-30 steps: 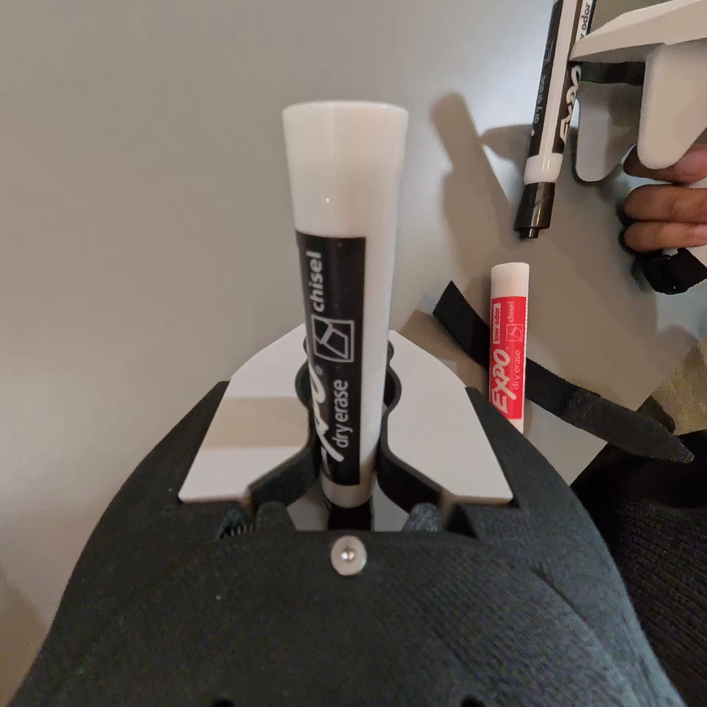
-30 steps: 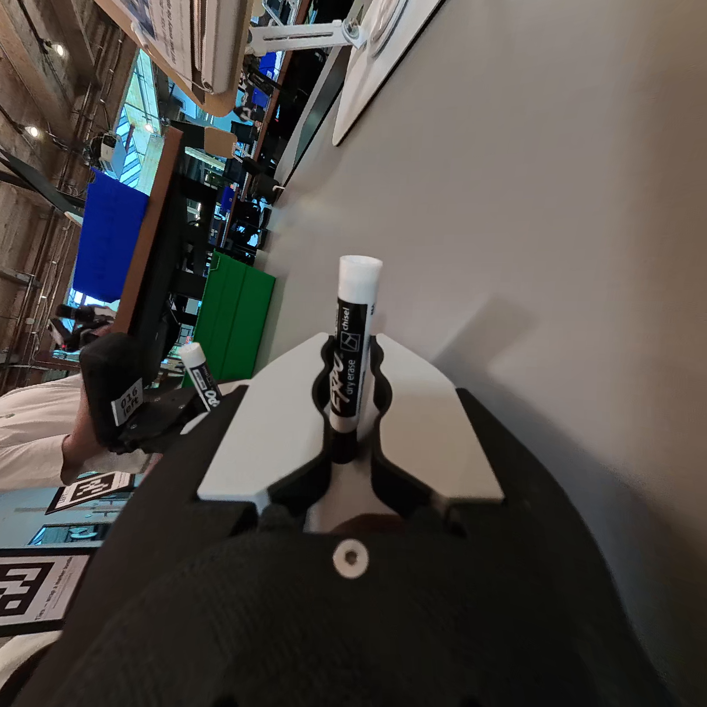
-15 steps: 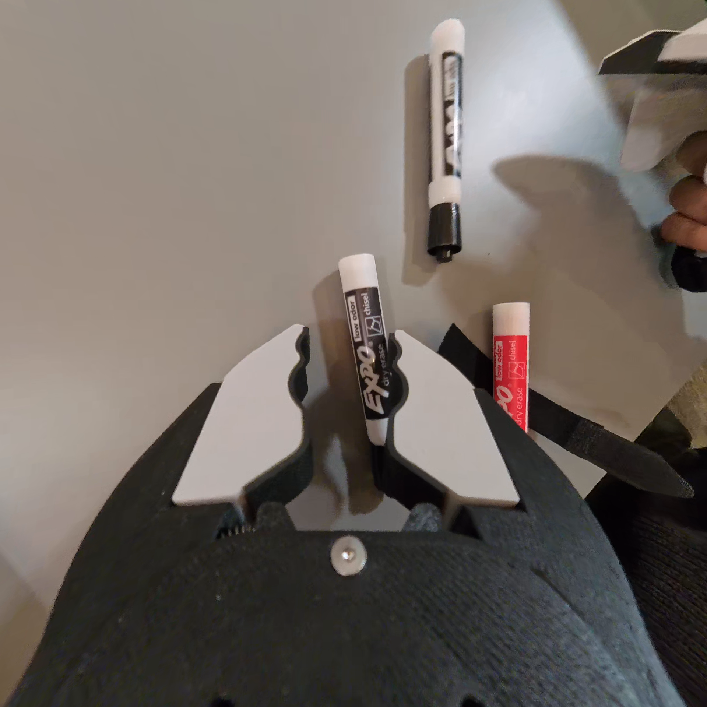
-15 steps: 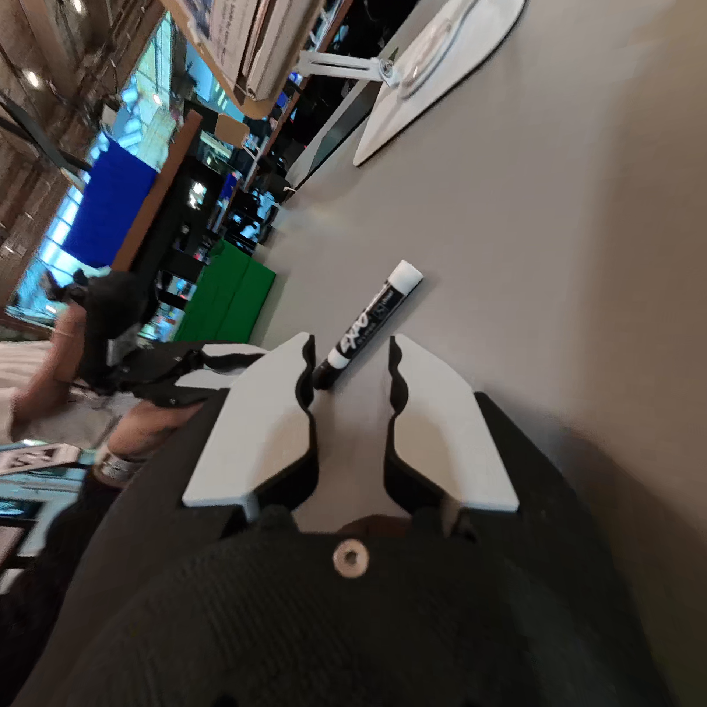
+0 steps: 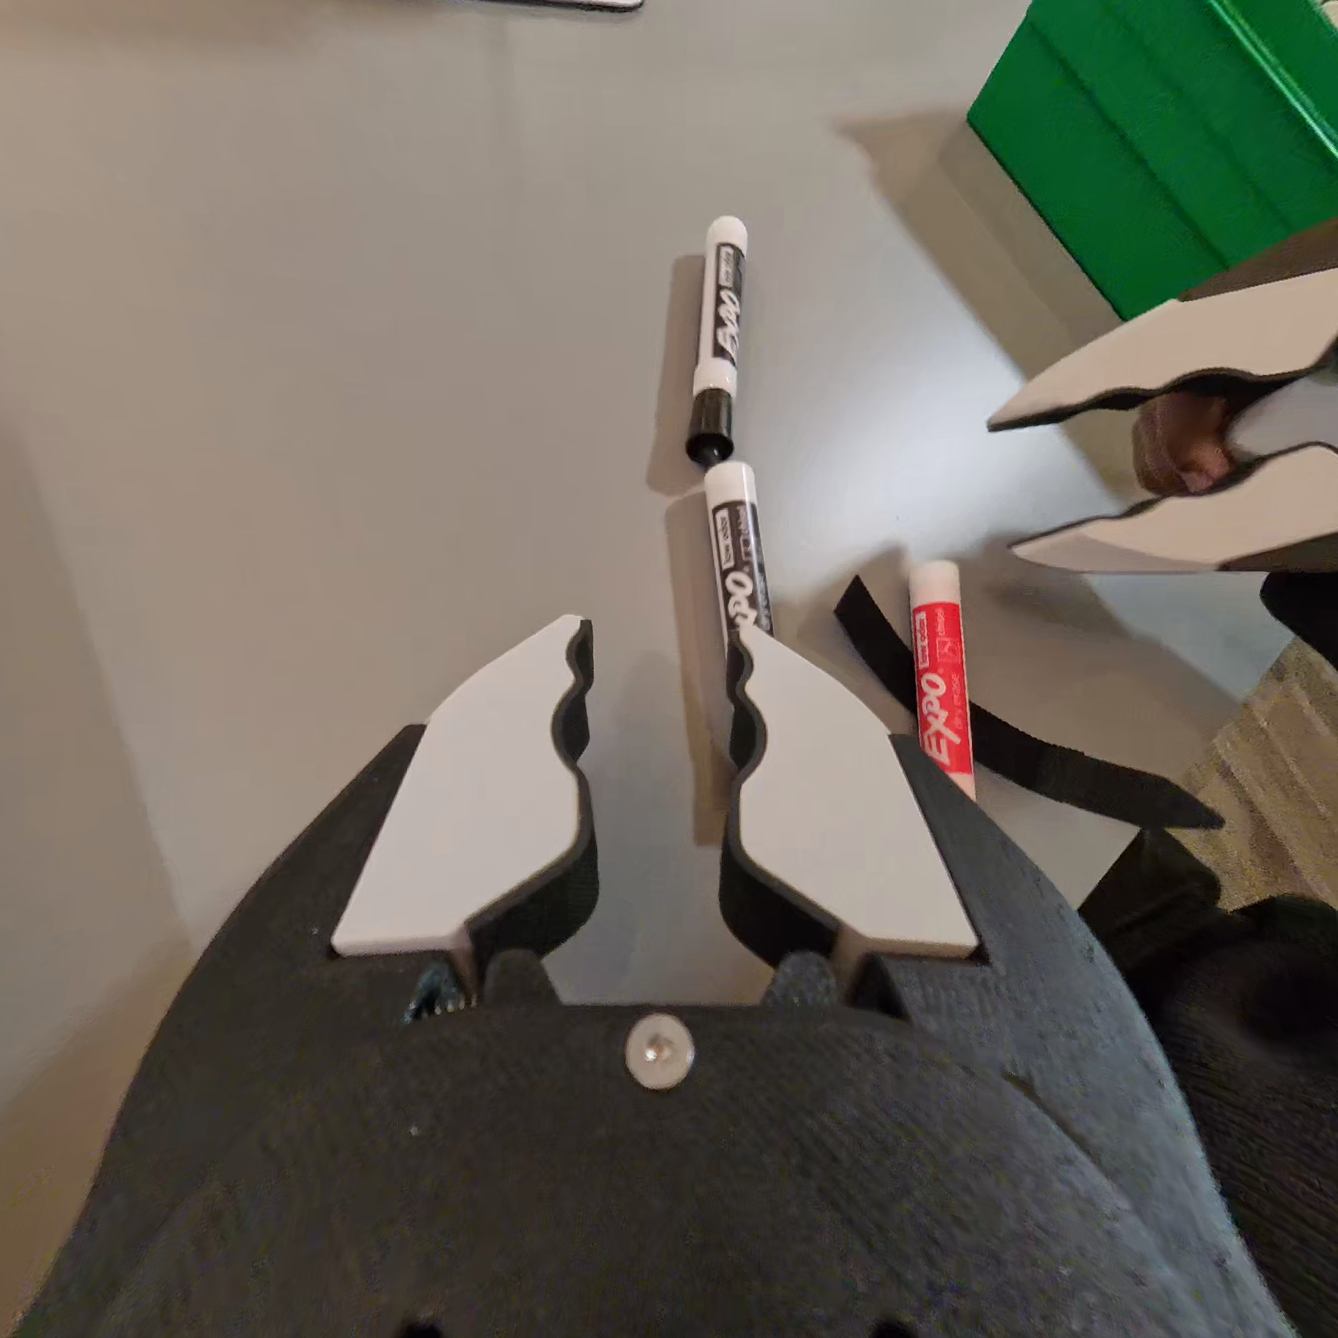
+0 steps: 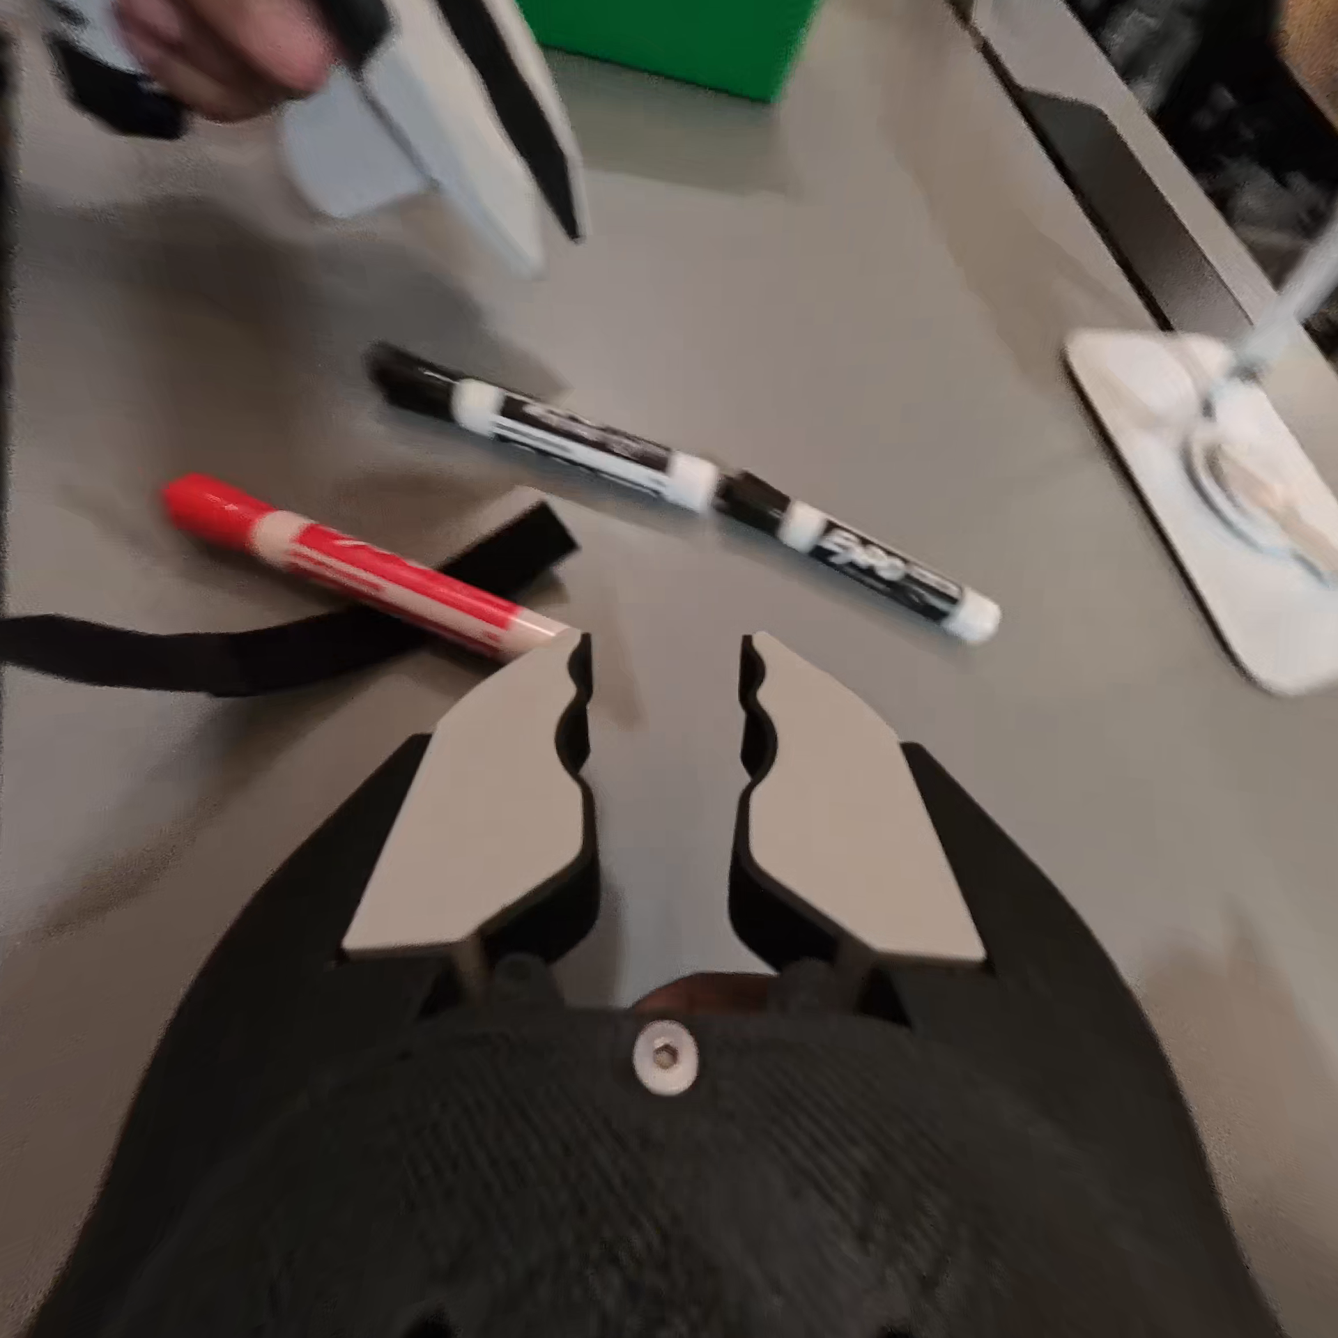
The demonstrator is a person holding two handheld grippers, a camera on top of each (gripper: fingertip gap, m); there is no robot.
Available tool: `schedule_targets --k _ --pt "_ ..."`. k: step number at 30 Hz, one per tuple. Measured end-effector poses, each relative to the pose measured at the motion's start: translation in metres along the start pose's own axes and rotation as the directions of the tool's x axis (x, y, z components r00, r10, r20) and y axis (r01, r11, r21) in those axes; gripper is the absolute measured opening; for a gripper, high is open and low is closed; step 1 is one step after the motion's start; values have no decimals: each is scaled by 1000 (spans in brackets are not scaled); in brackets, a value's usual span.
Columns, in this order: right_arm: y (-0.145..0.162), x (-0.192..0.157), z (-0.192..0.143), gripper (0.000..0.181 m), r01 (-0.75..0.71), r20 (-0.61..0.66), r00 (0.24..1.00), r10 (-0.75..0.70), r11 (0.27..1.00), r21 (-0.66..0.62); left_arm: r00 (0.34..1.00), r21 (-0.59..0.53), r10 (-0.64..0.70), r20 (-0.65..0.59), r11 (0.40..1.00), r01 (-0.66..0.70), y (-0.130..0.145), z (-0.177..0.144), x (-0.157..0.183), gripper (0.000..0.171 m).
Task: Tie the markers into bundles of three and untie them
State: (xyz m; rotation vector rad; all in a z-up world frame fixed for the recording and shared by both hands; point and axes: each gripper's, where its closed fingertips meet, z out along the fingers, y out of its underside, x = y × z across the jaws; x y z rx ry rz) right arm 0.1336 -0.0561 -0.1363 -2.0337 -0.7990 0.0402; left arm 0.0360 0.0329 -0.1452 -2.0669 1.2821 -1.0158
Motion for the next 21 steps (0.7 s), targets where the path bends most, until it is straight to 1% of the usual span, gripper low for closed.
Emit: schedule_targets --k 3,5,7,9,10,11,16,18,21 --pt "-21 -33 2 37 166 138 976 -168 986 24 1000 -15 9 23 1000 -8 11 -4 -3 37" --pt "-26 -55 7 34 234 222 947 -230 972 12 998 -40 35 44 999 -33 18 -4 -6 37" --pt "-19 -70 17 34 310 265 921 -285 949 -56 996 -55 65 68 997 -61 21 -3 -9 37" --pt "-2 -76 27 37 406 272 894 -356 901 -153 994 -61 83 72 995 -78 21 -1 -9 37" --pt "3 -77 30 37 425 271 888 -371 887 -181 994 -62 83 68 995 -79 21 0 -9 37" --pt "2 -79 31 28 421 264 891 -370 891 -169 995 -61 80 62 995 -76 21 1 -8 37" --pt "4 -75 30 19 360 243 917 -315 917 -171 999 -45 43 13 998 -42 15 7 -3 37" --pt "-2 -73 25 18 293 230 938 -261 949 -117 1000 -32 25 -4 999 -25 11 10 -1 36" --pt "-21 -55 15 18 124 172 977 -123 992 3 1000 -4 14 -14 1000 -14 3 12 0 36"
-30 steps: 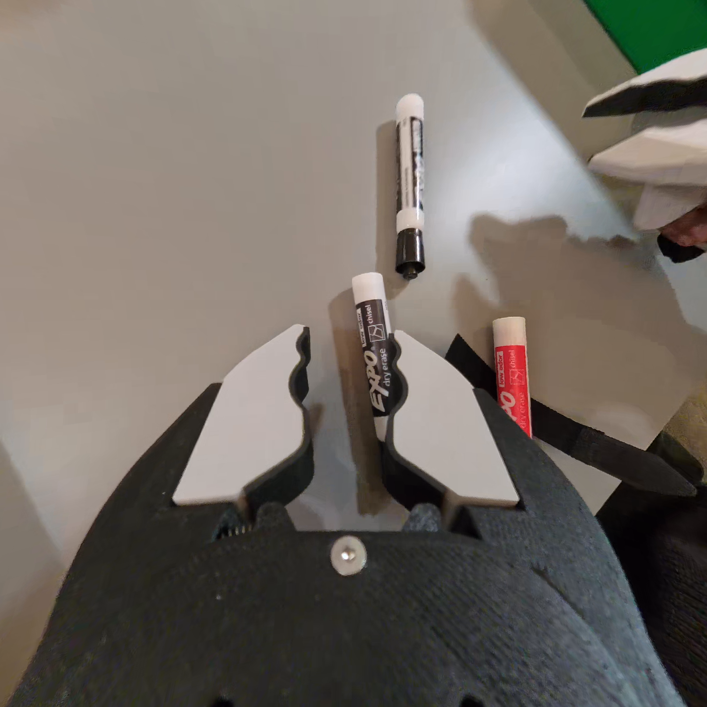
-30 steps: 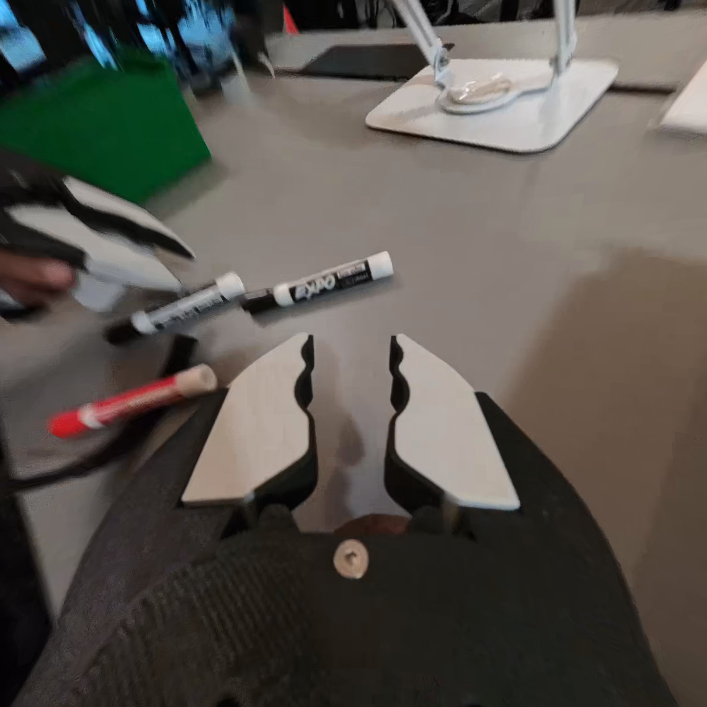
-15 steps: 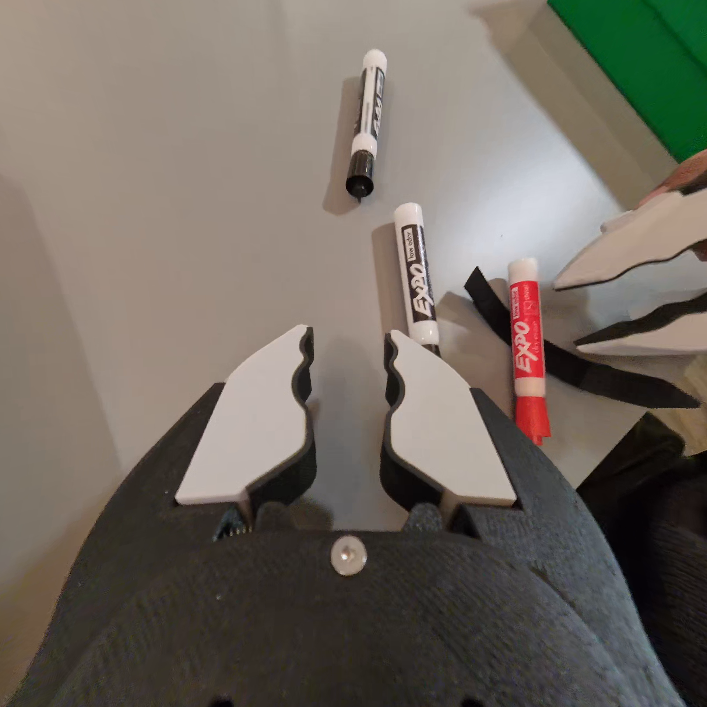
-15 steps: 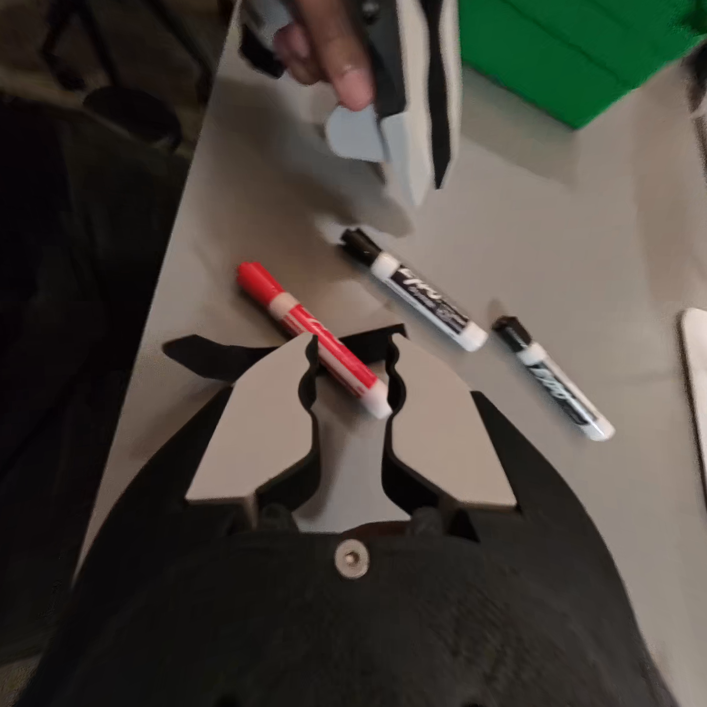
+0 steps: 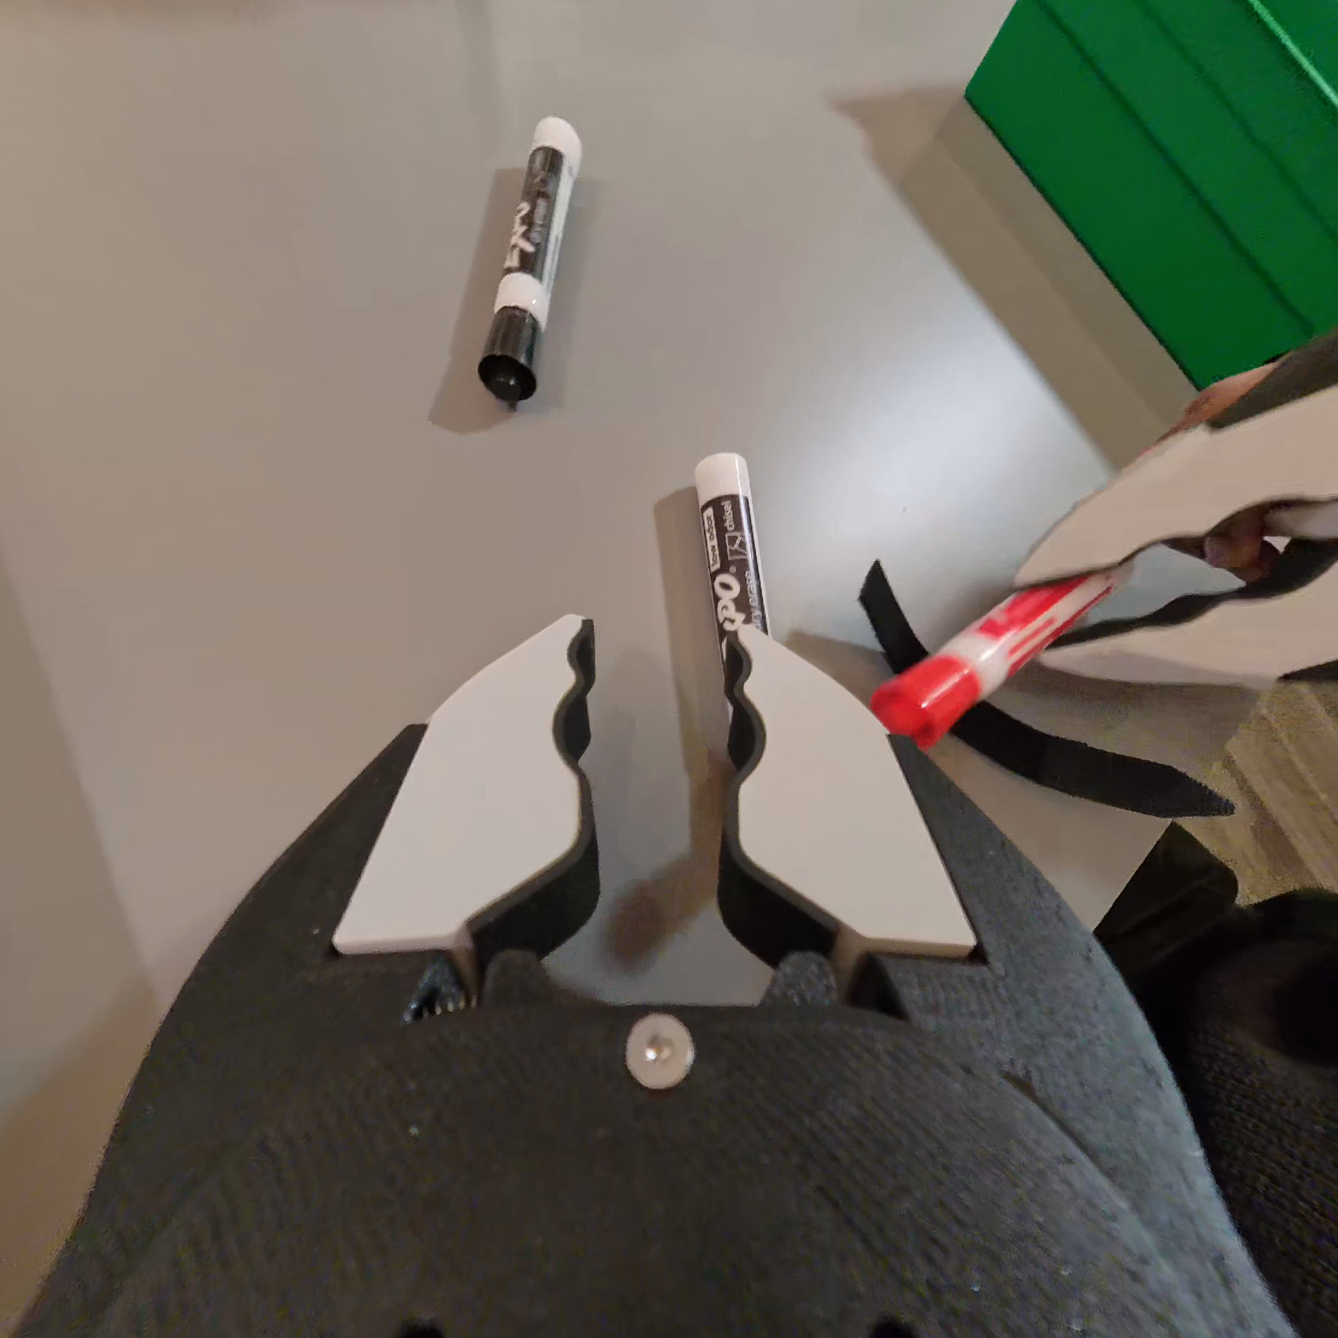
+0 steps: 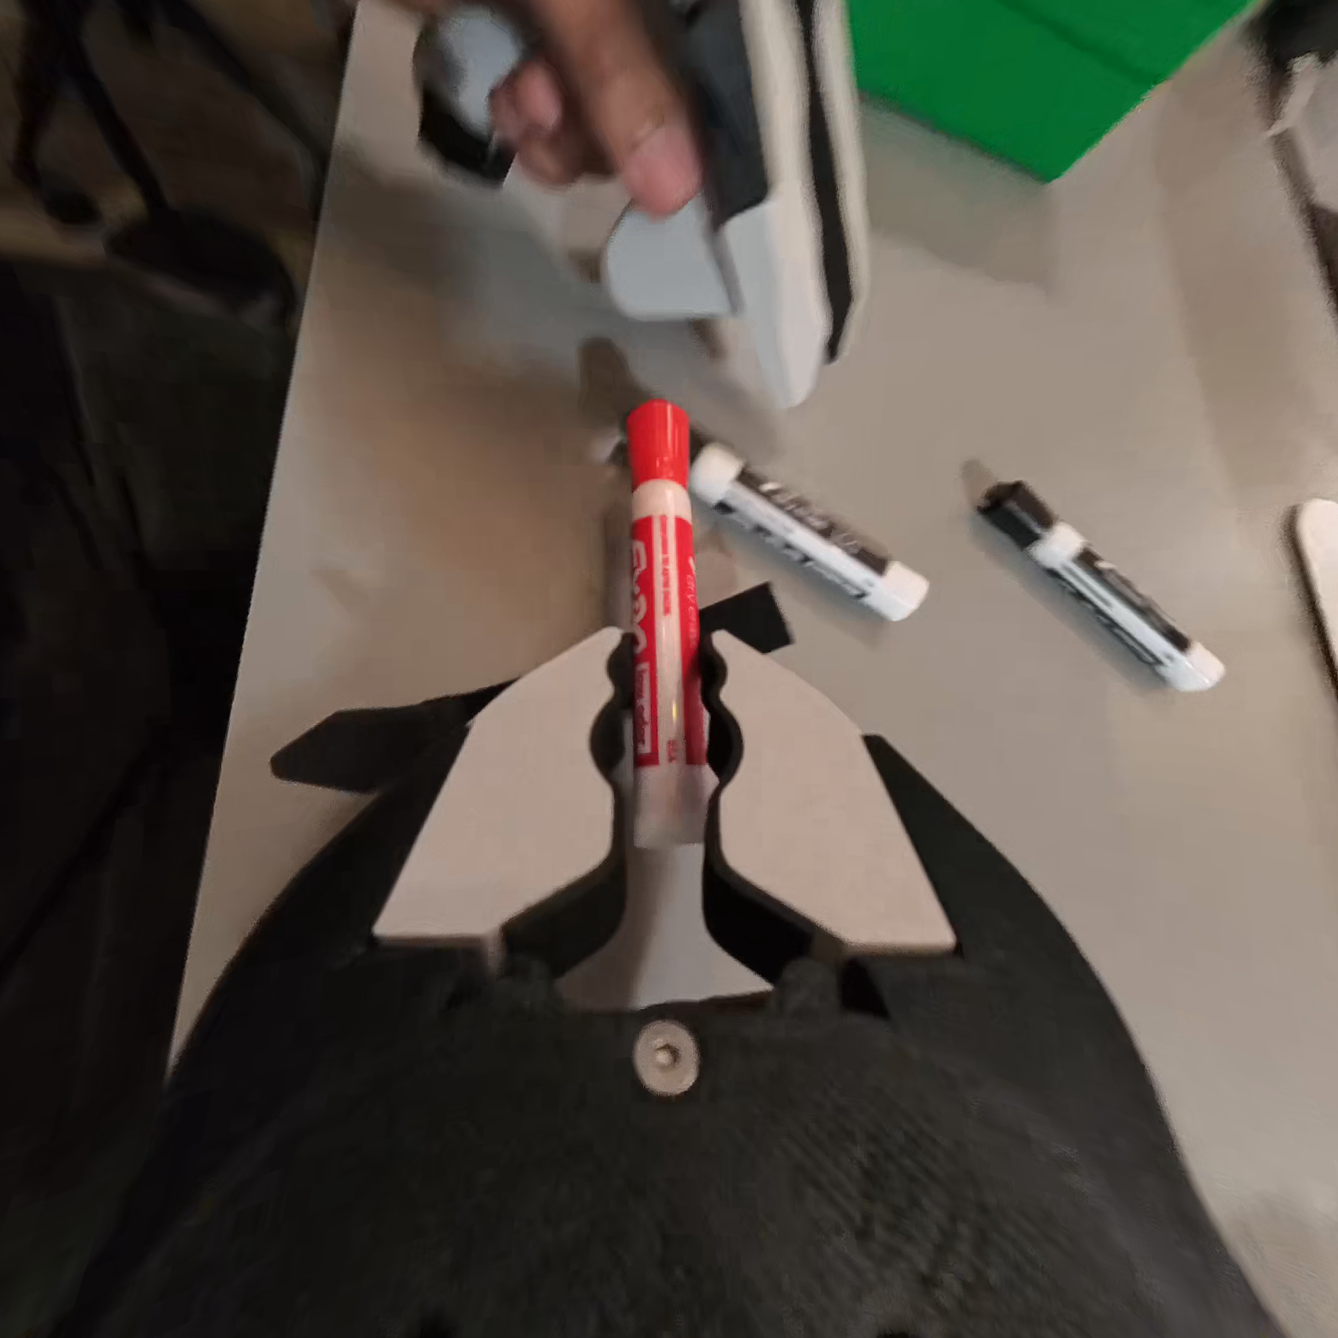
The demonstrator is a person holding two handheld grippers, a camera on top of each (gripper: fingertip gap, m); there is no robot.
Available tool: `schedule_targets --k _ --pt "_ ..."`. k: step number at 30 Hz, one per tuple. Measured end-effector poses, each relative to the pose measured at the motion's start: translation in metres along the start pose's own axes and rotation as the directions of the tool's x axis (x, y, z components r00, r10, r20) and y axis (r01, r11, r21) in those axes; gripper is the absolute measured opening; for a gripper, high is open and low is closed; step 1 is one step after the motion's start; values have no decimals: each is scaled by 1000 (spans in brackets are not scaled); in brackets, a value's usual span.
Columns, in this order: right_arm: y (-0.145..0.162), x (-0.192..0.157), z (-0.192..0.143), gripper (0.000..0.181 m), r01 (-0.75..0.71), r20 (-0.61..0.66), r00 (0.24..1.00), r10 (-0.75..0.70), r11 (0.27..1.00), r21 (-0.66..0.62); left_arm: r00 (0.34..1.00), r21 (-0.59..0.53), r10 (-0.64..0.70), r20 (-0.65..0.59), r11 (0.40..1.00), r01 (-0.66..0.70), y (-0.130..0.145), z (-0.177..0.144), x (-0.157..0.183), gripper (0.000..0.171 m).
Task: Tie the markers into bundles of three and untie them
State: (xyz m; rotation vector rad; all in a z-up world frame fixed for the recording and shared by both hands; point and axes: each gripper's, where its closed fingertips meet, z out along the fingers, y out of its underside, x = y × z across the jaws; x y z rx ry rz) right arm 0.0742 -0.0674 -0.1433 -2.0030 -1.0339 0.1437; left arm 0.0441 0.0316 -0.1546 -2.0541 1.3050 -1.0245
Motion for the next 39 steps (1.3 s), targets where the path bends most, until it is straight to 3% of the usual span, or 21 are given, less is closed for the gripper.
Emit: schedule_targets --k 4,8,11,15,18,20,25,31,36,39 --pt "-10 42 -28 18 -261 -67 956 284 934 243 1000 47 14 5 999 -14 -11 2 1 36" --pt "-6 66 -42 18 -455 -19 867 499 806 378 992 200 41 -115 980 -17 -35 -8 27 36" --pt "-13 62 -39 18 -454 1 868 496 794 403 969 264 3 -247 962 64 -46 -14 53 37" --pt "-31 49 -30 18 -427 24 888 459 803 416 926 243 -37 -377 960 137 -45 -11 80 40" --pt "-38 40 -25 18 -414 34 897 442 809 418 899 269 -35 -437 948 168 -52 -15 94 38" --pt "-37 36 -24 18 -405 26 901 434 816 413 884 276 -52 -464 940 200 -56 -17 98 20" --pt "-35 33 -29 18 -380 -17 905 426 824 420 851 262 -44 -523 942 210 -62 -15 109 18" --pt "-7 36 -40 25 -372 -138 883 448 849 374 878 279 42 -477 954 106 -80 -1 116 18" --pt "26 45 -56 39 -447 -236 810 537 826 343 952 277 192 -239 953 -123 -102 36 89 19" --pt "40 46 -68 39 -469 -263 784 562 814 344 949 235 277 -149 942 -238 -114 65 77 19"
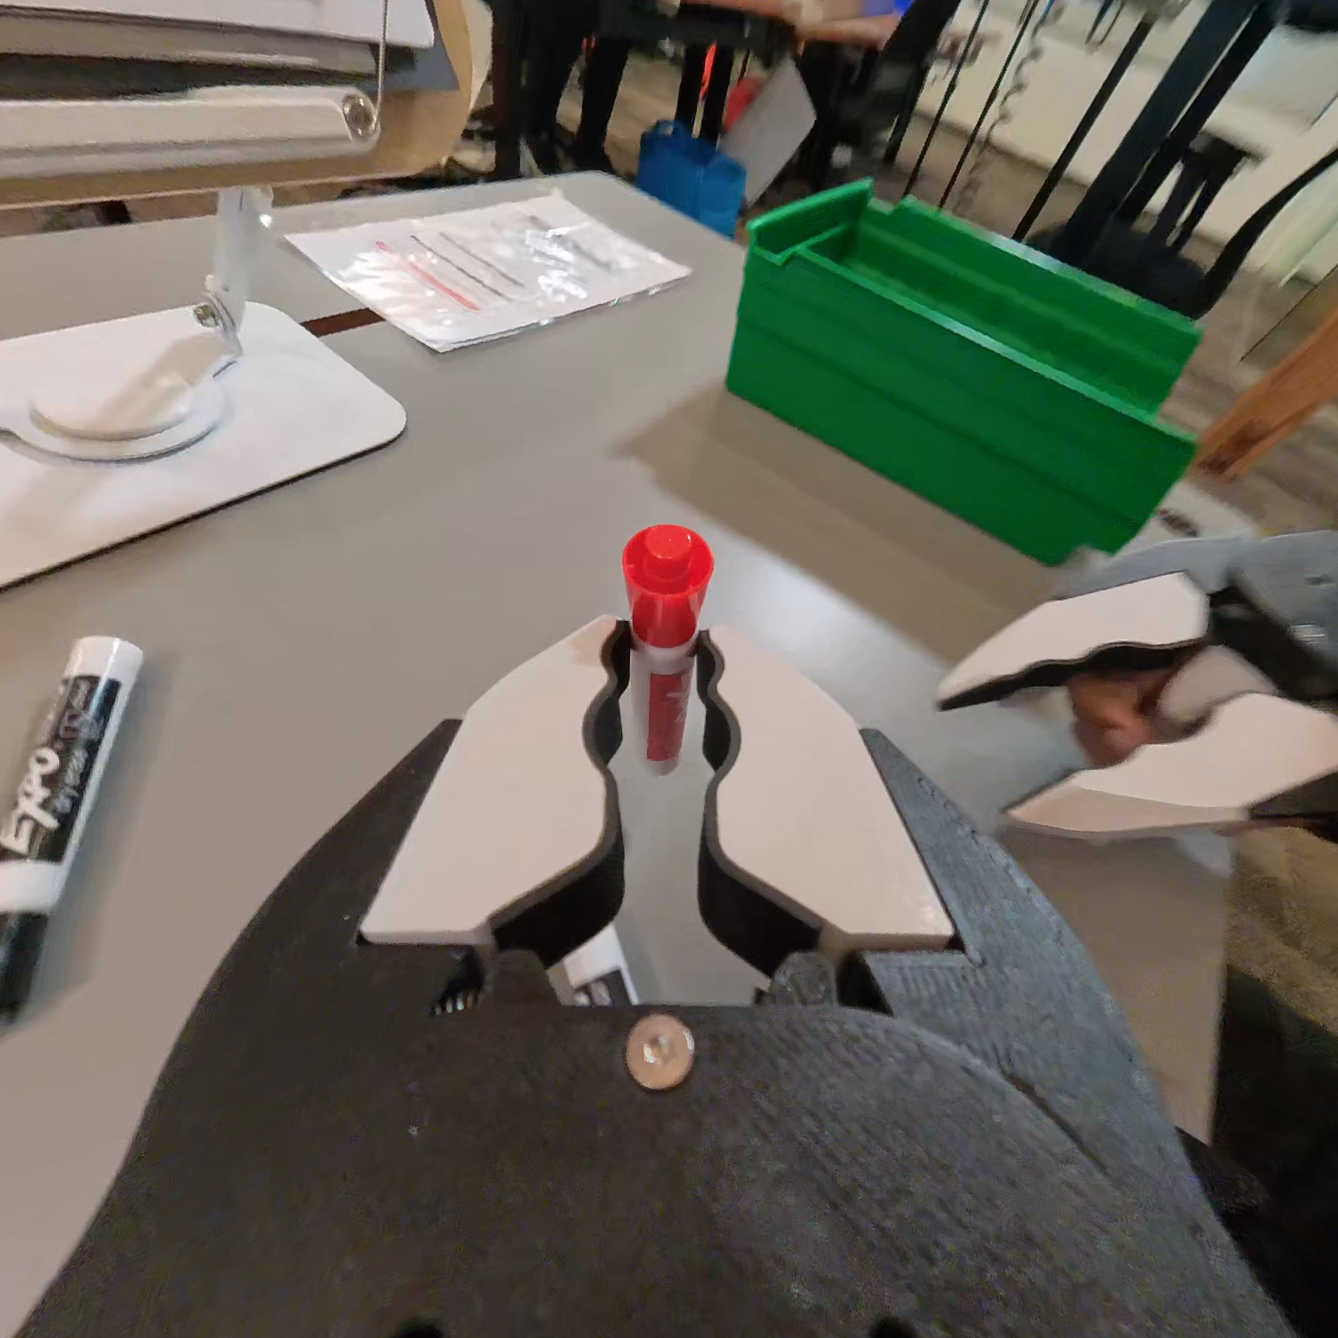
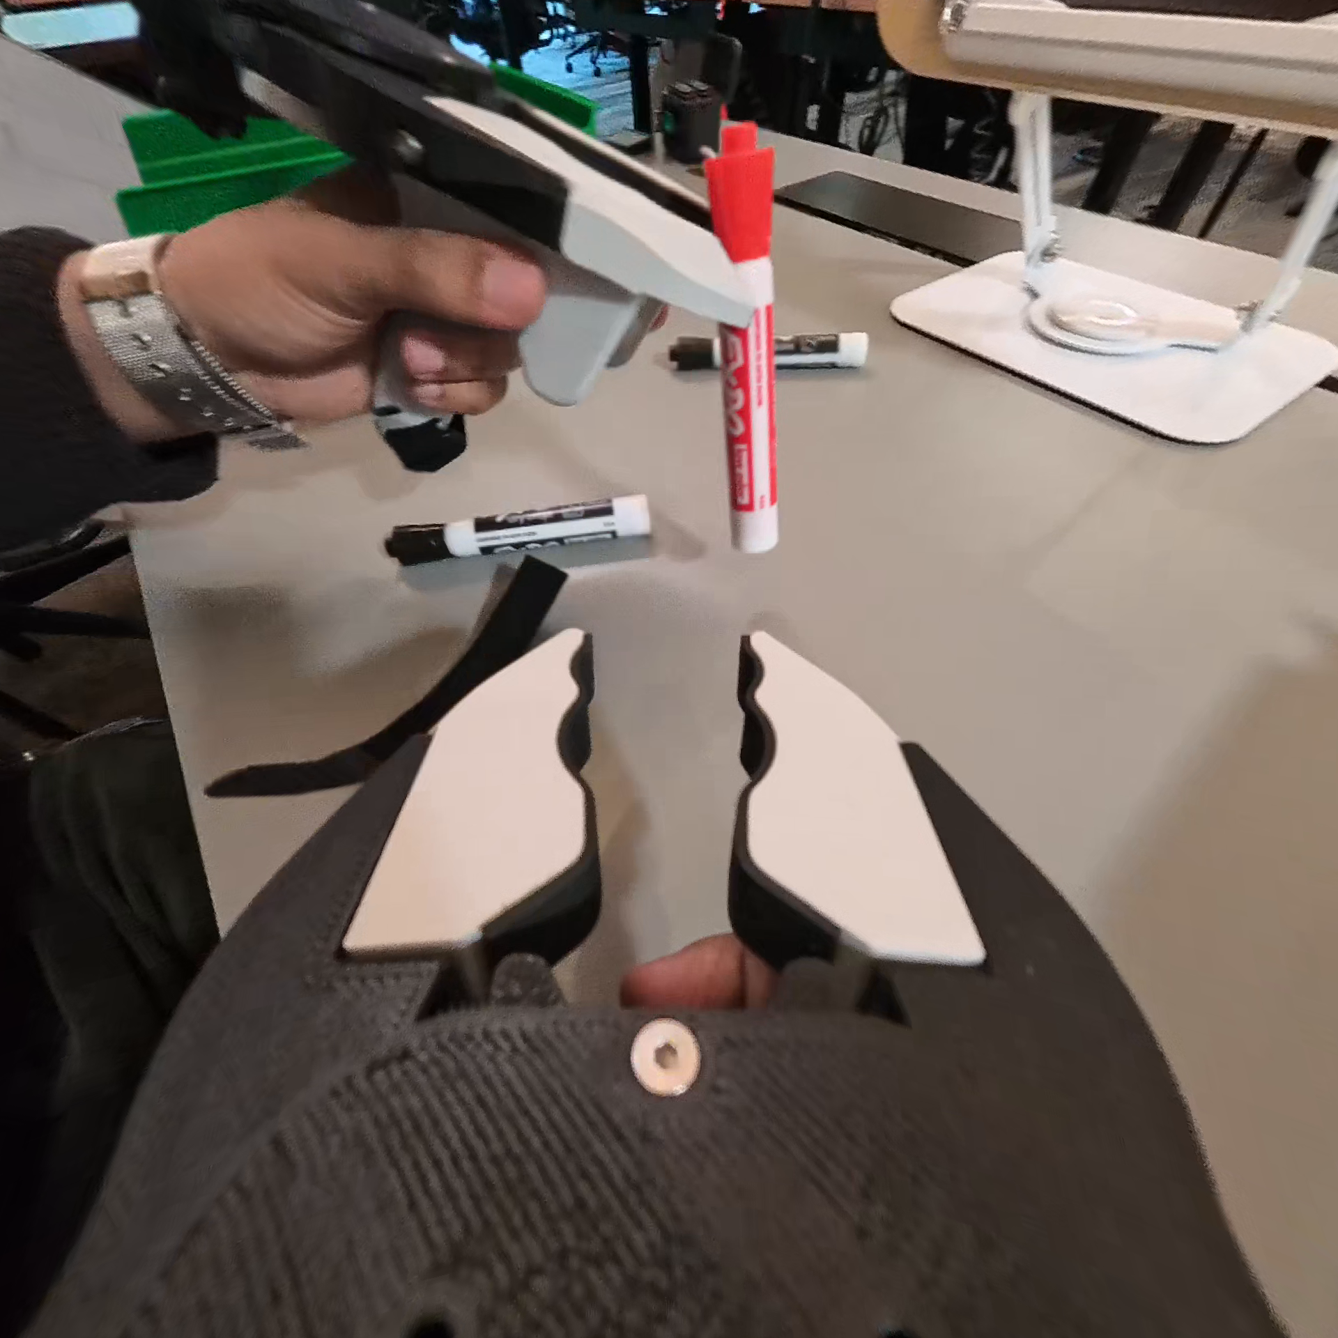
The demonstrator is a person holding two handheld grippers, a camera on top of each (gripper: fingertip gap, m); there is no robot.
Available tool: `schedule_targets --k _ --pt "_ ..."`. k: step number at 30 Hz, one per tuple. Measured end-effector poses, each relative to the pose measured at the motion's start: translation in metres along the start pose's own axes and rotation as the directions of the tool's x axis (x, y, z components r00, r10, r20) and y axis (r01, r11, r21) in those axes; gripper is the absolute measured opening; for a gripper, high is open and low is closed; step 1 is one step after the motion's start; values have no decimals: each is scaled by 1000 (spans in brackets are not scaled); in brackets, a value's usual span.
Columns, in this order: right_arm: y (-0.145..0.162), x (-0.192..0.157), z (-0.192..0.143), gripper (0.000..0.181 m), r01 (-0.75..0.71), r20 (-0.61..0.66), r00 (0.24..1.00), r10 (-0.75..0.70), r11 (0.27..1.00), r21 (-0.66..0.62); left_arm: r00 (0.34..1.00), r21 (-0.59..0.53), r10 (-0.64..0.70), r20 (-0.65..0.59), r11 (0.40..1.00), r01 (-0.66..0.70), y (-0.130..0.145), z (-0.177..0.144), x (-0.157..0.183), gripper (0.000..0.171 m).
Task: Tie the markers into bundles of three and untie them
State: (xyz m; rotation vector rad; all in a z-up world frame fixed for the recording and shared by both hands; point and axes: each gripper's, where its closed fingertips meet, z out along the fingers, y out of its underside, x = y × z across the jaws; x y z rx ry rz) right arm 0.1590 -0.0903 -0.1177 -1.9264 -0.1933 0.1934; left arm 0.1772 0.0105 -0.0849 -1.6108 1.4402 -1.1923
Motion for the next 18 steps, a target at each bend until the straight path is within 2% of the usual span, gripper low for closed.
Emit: schedule_targets --k 5,18 --pt "2 11 -14 38 -6 -51 999 7 1000 8 997 -125 64 36 990 -59 8 31 -16 20" --pt "3 15 -6 36 -38 -20 999 38 999 17 996 -145 81 38 987 -74 12 33 -13 20"
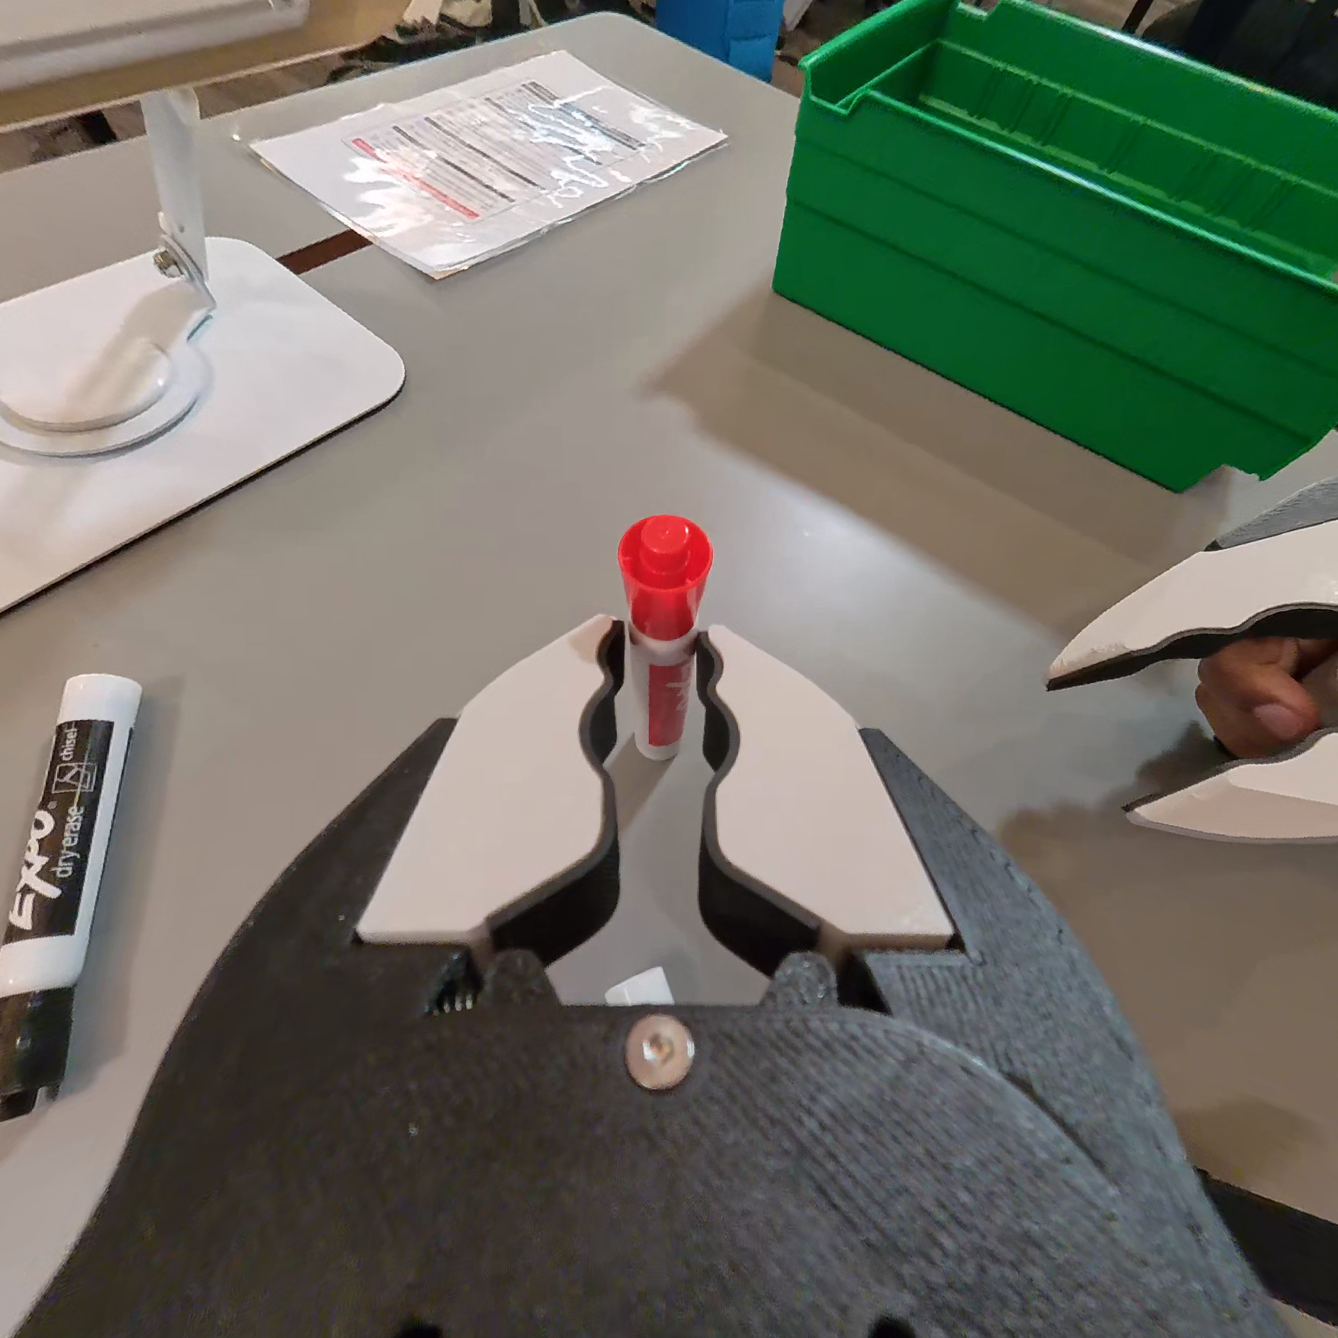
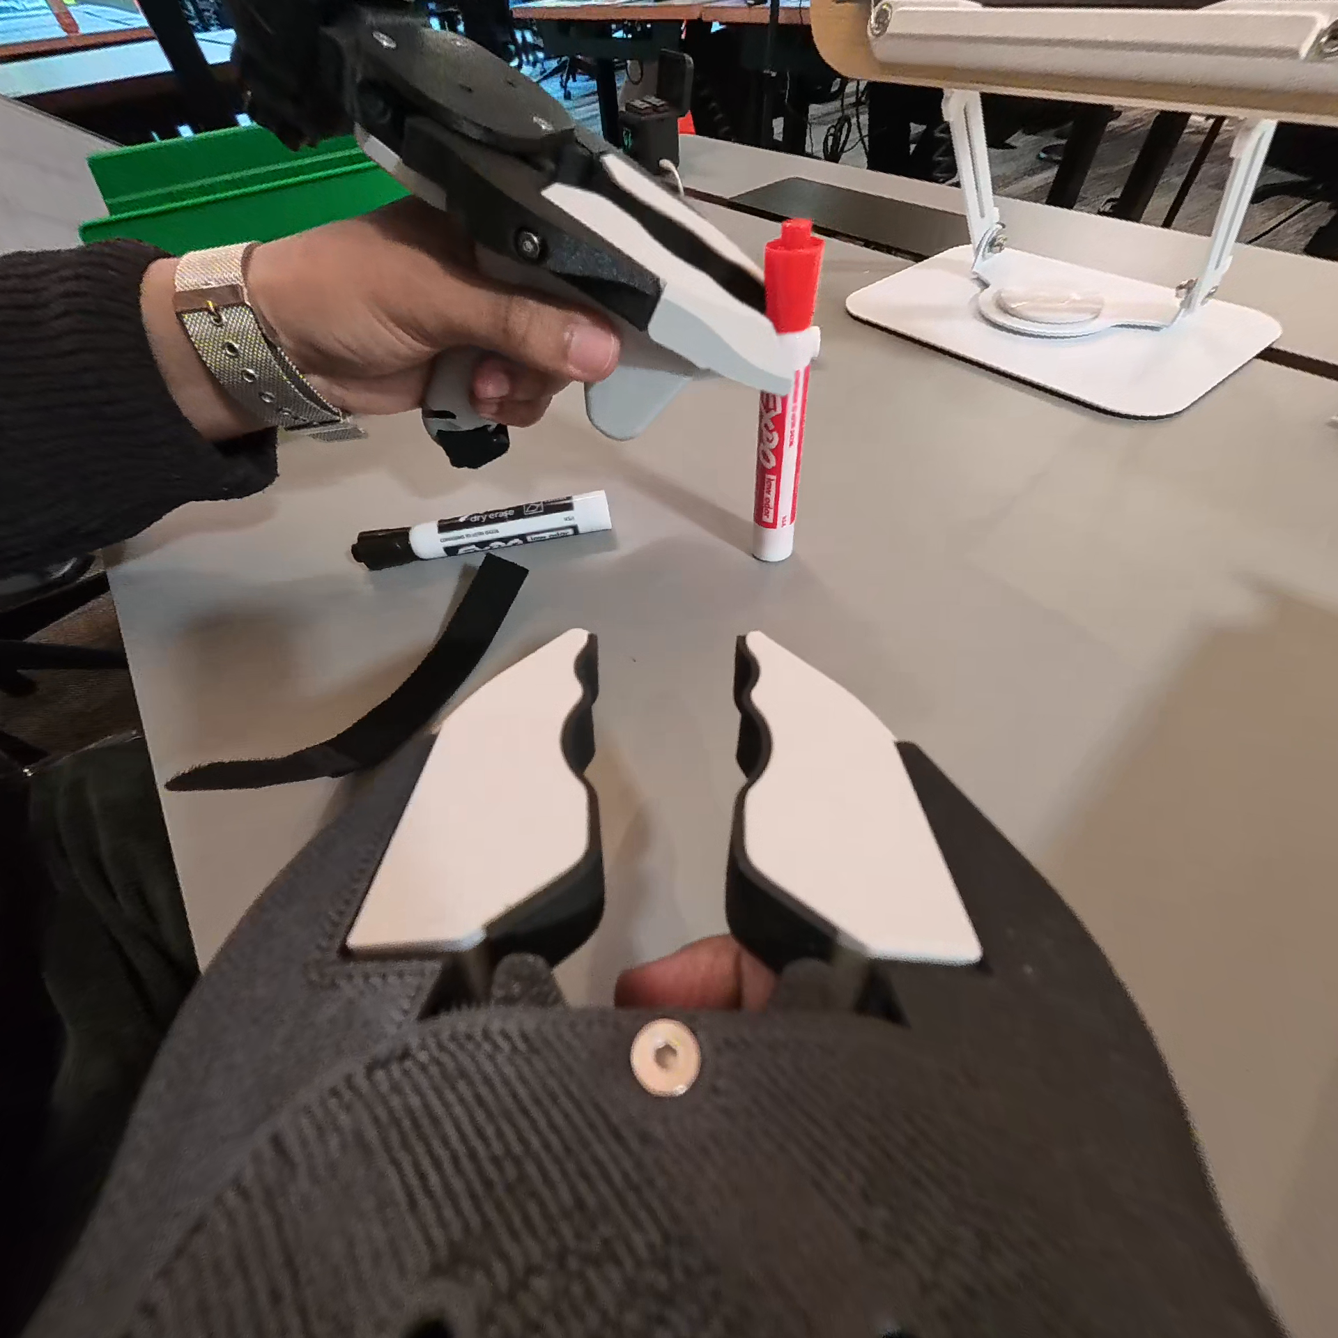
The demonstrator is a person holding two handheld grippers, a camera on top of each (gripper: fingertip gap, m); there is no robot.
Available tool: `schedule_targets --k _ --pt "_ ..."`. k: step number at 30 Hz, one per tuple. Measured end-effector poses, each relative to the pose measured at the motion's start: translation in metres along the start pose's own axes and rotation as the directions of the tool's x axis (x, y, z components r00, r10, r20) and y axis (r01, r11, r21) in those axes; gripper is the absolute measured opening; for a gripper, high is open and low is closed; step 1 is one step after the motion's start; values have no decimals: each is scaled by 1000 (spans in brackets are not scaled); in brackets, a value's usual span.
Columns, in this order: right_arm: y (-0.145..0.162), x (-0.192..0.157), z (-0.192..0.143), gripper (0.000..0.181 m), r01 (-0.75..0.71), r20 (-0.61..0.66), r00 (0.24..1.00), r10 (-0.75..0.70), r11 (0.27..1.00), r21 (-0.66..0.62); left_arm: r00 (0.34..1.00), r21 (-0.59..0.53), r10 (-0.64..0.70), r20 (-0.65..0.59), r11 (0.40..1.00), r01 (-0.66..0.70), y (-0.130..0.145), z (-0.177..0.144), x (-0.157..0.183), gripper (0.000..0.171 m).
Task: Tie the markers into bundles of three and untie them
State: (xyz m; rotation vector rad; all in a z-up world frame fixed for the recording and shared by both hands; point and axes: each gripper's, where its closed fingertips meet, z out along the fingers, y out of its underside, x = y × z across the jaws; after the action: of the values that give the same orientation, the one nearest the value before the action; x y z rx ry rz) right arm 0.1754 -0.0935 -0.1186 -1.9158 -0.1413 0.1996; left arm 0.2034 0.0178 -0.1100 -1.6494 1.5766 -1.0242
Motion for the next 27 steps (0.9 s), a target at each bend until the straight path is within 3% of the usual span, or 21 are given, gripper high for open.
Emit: schedule_targets --k 14,22,24,27 --pt "-1 2 -2 36 -2 -4 1000 2 1000 2 1000 9 -6 3 1000 6 2 -5 -2 32" --pt "-1 3 -2 36 6 -9 1000 -6 1000 -1 997 29 24 -79 999 -22 2 -26 -3 45" --pt "-1 4 -3 36 7 -12 1000 -7 1000 -1 999 43 39 -11 998 -39 2 -37 -23 49" --pt "-1 5 -4 36 2 -10 1000 -2 1000 4 981 48 -11 194 999 1 9 -55 -80 46"
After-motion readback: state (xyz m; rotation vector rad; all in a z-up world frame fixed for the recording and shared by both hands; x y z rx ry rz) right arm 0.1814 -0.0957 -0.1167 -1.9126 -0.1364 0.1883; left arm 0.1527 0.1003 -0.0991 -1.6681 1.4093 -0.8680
